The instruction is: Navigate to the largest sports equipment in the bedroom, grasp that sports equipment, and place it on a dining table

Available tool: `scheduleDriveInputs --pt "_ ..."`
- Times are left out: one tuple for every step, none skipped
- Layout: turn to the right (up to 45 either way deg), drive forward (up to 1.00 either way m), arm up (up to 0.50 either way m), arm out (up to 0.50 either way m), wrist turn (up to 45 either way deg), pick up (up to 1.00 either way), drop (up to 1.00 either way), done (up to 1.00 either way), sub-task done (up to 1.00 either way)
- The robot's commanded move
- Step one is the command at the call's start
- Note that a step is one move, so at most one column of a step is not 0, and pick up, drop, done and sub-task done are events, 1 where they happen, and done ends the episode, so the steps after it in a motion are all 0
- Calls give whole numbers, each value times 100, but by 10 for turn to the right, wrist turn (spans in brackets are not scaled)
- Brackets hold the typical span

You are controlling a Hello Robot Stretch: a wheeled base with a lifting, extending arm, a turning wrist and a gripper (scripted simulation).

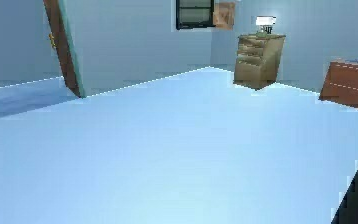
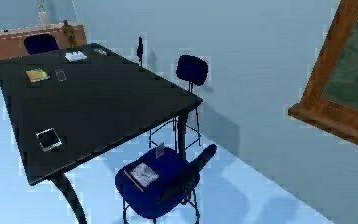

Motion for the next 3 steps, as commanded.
scheduleDriveInputs --pt "-450 0 0 0 0 0 0 0 0" --pt "-330 0 0 0 0 0 0 0 0" --pt "0 10 0 0 0 0 0 0 0"
